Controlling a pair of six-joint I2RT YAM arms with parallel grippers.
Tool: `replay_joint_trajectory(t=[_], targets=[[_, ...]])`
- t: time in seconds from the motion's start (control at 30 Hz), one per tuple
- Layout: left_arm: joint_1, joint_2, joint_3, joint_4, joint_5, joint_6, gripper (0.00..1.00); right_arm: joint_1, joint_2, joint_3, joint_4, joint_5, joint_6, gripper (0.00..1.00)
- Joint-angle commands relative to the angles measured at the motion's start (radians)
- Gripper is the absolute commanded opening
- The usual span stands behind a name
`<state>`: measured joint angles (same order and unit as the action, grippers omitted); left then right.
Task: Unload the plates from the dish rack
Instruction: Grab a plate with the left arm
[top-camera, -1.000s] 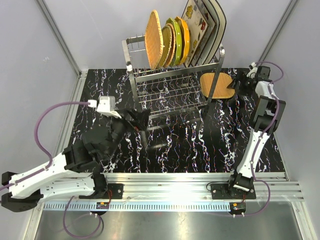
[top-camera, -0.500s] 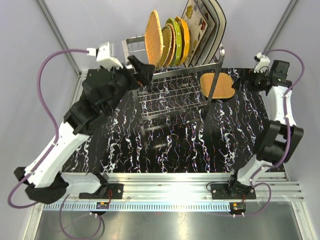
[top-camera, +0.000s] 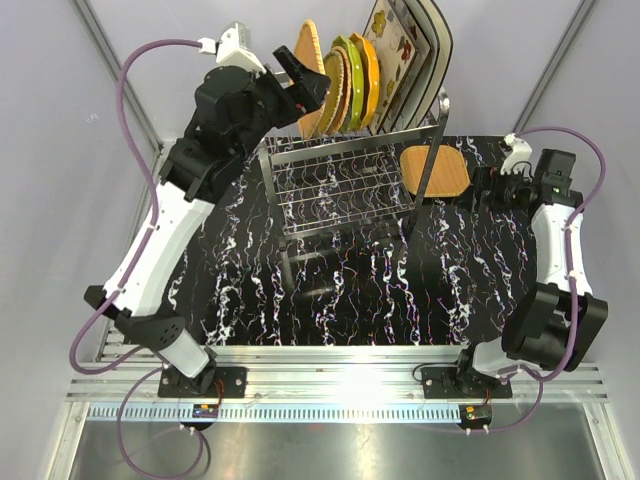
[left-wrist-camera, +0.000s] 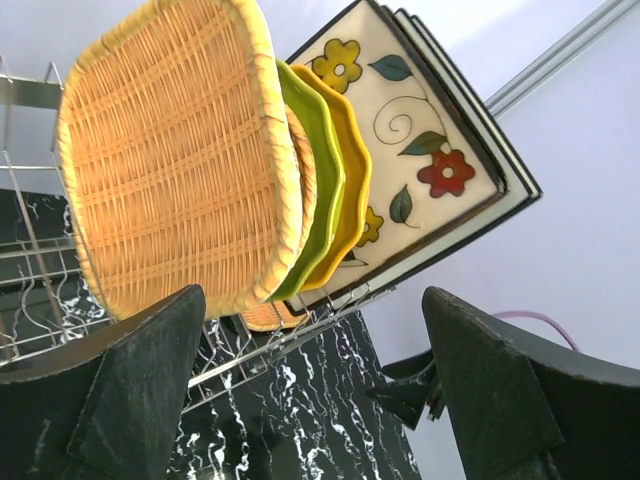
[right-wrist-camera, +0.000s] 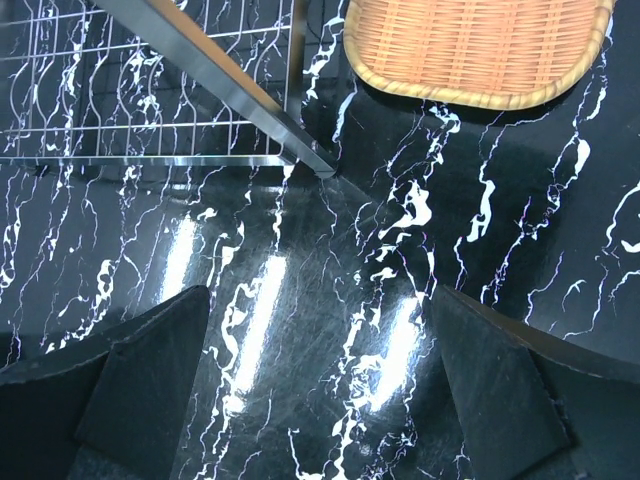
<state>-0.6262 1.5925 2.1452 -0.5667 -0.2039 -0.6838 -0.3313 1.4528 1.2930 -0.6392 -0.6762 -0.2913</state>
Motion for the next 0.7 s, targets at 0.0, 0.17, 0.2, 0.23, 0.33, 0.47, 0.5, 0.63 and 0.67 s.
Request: replay_joint_trajectory(t=[0.0, 0.17, 0.2, 0.23, 0.33, 0.47, 0.5, 0.63, 0.67], targets=[[0.02, 0.043, 0.059, 0.036, 0.049, -0.046, 0.9, 0.0, -0.055, -0.006, 0.0, -0.034, -0.006, 1.0], [0.036, 0.148, 0.188, 0.044, 0.067, -0.063, 0.83, 0.0, -0.063, -0.008, -0.004, -0.039, 0.006, 1.0], [0.036, 0.168, 0.218, 0.025, 0.06, -0.06, 0.82, 0.0, -0.063, -0.012, -0.001, -0.04, 0.009, 1.0], [0.036, 0.182, 0.255, 0.024, 0.051, -0.053, 0.8, 0.0, -0.066, -0.012, -0.001, -0.043, 0.011, 1.0], [0.036, 0.211, 0.26, 0.054, 0.002, -0.025, 0.79, 0.0, -0.071, -0.015, -0.001, -0.046, 0.018, 1.0], [0.042, 0.254, 0.286, 0.067, -0.055, 0.007, 0.75, 0.0, -0.074, -0.014, 0.01, -0.046, 0.027, 1.0], [0.042, 0.262, 0.295, 0.065, -0.058, 0.007, 0.74, 0.0, -0.074, -0.011, 0.01, -0.046, 0.029, 1.0], [0.042, 0.29, 0.315, 0.079, -0.081, 0.041, 0.7, 0.0, -0.077, 0.005, 0.006, -0.056, 0.041, 1.0], [0.042, 0.291, 0.315, 0.083, -0.087, 0.044, 0.69, -0.002, -0.077, 0.008, 0.004, -0.057, 0.044, 1.0]])
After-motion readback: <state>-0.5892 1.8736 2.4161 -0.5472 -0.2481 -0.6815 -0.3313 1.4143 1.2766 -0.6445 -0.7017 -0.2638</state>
